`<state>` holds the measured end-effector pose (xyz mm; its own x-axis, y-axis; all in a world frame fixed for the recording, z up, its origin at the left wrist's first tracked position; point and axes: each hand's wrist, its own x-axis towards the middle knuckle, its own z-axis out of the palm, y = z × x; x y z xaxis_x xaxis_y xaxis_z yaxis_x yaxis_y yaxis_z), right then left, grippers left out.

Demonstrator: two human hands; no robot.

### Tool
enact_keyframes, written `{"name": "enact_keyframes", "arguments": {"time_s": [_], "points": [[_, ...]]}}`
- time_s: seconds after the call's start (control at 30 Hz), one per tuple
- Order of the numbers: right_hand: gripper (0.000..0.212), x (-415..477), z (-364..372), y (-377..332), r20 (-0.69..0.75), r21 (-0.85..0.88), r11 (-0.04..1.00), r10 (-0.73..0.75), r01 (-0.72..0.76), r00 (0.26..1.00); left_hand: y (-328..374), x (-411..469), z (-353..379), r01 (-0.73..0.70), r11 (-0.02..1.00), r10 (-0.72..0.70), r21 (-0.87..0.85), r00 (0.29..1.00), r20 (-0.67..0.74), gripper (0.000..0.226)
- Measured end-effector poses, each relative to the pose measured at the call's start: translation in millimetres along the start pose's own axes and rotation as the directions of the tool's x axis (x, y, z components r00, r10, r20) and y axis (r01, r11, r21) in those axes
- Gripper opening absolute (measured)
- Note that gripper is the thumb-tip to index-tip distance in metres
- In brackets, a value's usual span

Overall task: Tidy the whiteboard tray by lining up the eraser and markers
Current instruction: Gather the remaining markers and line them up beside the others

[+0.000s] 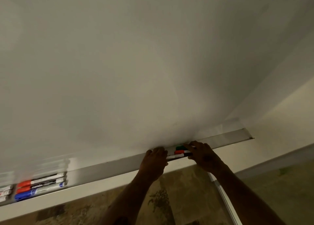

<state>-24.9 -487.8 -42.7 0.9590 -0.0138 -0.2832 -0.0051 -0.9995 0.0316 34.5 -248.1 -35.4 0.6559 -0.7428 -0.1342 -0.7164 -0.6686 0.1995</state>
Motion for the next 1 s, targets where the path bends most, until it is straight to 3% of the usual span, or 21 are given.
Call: {"name": "enact_keyframes", "arguments": {"time_s": [0.27,0.37,0.5,0.57,0.73,0.9,1.0], "points": [[0.044,2.5,-6.9,7.4,0.084,0.028,0.996,-0.092,0.090,0.992,-11.6,-5.3,10.3,0.022,0.998,-0.023,-0.061,1.000,-0.016,0.034],[0.038,-3.1,-15.7,4.8,0.093,0.158,0.987,-0.049,0.034,0.994,-17.3,-15.7,11.6,0.023,0.992,-0.028,-0.127,0.999,-0.042,0.032],[0.030,-7.2,-25.8,-13.6,-0.054,0.351,0.934,0.096,-0.071,0.994,-38.7,-55.3,-4.7,0.002,0.987,-0.030,-0.164,0.985,-0.169,0.028],[0.027,-7.2,-28.8,-48.4,-0.160,0.380,0.925,0.067,-0.001,0.985,-60.8,-95.0,-17.3,0.050,0.981,-0.091,-0.188,0.972,-0.215,0.025],[0.033,8.9,-40.6,-174.1,-0.529,0.149,0.930,-0.212,0.336,0.822,-132.1,-205.4,-39.8,0.284,0.929,-0.340,-0.237,0.908,-0.243,0.035],[0.033,34.3,-34.3,-285.3,-0.595,0.040,0.914,-0.304,0.405,0.744,-186.8,-296.7,-41.8,0.403,0.888,-0.442,-0.220,0.880,-0.171,0.043],[0.031,44.9,-30.6,-326.3,-0.587,-0.008,0.916,-0.329,0.401,0.740,-205.7,-329.4,-37.6,0.418,0.882,-0.450,-0.218,0.884,-0.126,0.050]]}}
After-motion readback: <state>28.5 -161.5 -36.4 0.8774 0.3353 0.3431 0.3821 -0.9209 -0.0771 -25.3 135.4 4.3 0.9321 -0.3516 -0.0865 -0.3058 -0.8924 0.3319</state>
